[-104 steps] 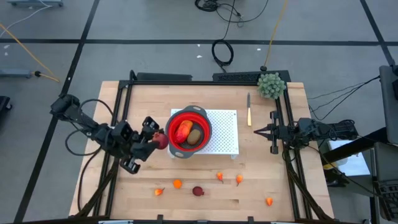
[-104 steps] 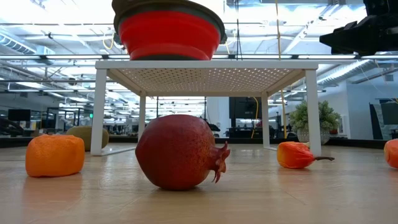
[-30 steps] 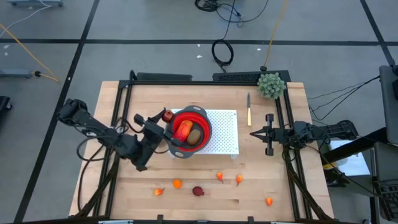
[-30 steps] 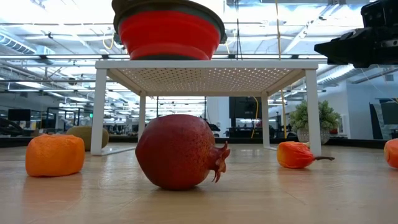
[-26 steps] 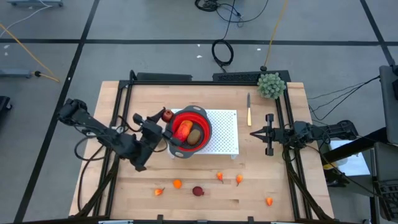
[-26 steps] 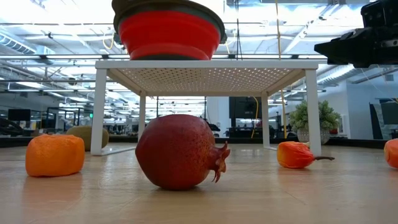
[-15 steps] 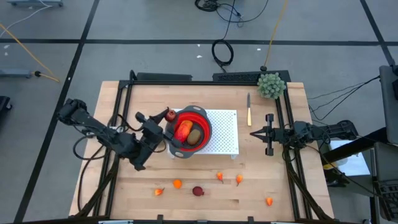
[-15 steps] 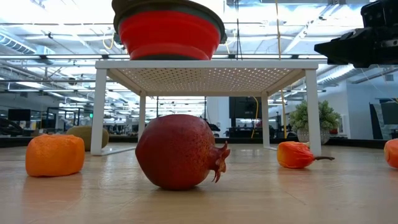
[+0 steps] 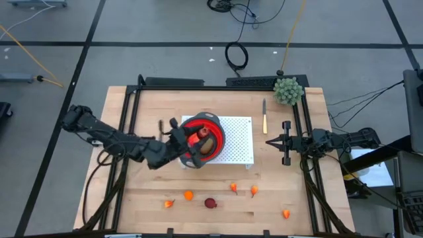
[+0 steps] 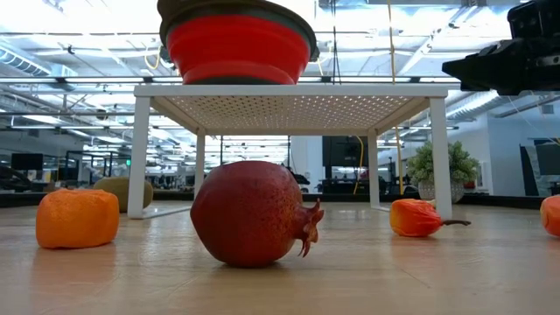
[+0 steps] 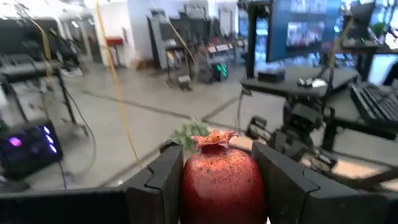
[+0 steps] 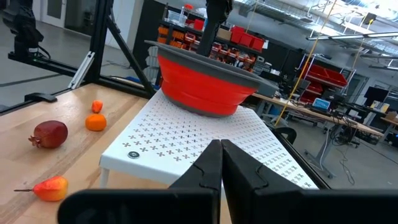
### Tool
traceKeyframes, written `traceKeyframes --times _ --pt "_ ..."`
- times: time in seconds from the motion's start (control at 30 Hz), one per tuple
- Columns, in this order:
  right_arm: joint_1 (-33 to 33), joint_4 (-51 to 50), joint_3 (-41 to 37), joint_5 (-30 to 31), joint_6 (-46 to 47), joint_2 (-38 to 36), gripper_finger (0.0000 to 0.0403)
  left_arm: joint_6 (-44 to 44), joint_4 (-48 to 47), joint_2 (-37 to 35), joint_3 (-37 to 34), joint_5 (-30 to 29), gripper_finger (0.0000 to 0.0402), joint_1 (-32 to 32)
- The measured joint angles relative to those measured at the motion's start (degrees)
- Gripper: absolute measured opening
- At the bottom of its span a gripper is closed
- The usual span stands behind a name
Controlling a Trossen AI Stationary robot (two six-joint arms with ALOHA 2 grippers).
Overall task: Pick & Place Fruit
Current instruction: Put the top pomegranate into the strainer bowl on the shelf
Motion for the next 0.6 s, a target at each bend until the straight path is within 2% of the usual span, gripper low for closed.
traceKeyframes --times 0.3,0.6 --pt "0.0 0.0 0.0 0.0 -0.1 0.0 0.0000 -23.5 -28.7 0.0 8.4 14.2 0.0165 7.5" --pt "0.0 0.0 0.0 0.0 -0.2 0.0 0.0000 -36.3 -41.9 0.0 9.2 25.3 0.0165 12.0"
